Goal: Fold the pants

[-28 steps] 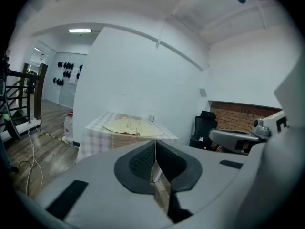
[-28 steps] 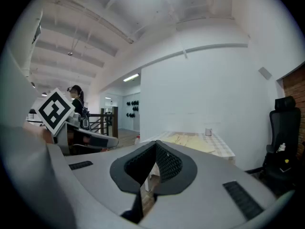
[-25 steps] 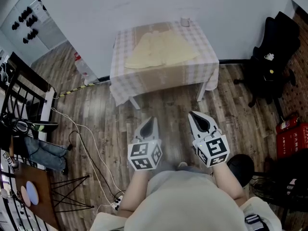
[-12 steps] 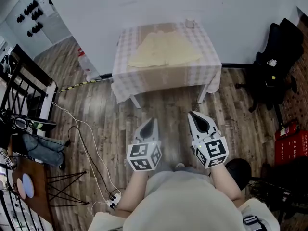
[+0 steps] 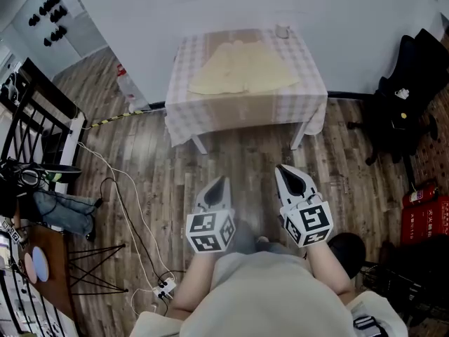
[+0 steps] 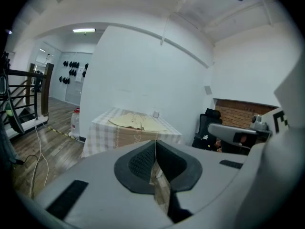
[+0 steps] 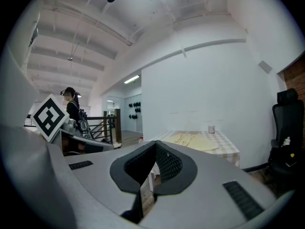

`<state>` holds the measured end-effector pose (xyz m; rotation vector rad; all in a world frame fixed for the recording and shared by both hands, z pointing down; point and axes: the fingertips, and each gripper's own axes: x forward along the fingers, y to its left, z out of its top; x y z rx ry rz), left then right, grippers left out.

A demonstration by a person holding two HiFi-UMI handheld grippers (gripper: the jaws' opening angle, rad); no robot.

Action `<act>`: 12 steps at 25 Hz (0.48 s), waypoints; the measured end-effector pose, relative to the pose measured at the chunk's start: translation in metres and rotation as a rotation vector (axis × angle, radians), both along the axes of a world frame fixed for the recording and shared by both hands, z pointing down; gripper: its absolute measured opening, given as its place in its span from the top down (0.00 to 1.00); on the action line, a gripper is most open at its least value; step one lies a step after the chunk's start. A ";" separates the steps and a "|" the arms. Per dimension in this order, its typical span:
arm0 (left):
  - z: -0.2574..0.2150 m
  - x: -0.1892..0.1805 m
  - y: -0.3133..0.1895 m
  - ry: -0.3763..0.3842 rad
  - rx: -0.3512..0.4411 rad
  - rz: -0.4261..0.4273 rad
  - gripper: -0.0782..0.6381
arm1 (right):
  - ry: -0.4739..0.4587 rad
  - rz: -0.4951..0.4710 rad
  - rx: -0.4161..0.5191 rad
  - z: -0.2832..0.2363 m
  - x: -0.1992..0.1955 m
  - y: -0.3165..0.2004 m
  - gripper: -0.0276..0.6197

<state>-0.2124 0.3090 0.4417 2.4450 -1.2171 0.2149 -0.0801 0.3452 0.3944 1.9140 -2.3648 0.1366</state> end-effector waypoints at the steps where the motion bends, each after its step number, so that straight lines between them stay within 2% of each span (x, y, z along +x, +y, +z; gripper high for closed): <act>1: 0.002 -0.002 -0.003 0.000 -0.005 -0.005 0.88 | -0.001 -0.003 -0.002 0.001 0.000 -0.002 0.96; 12: 0.004 0.018 -0.067 0.019 -0.013 0.011 0.88 | 0.000 -0.012 -0.002 -0.002 0.015 -0.060 0.96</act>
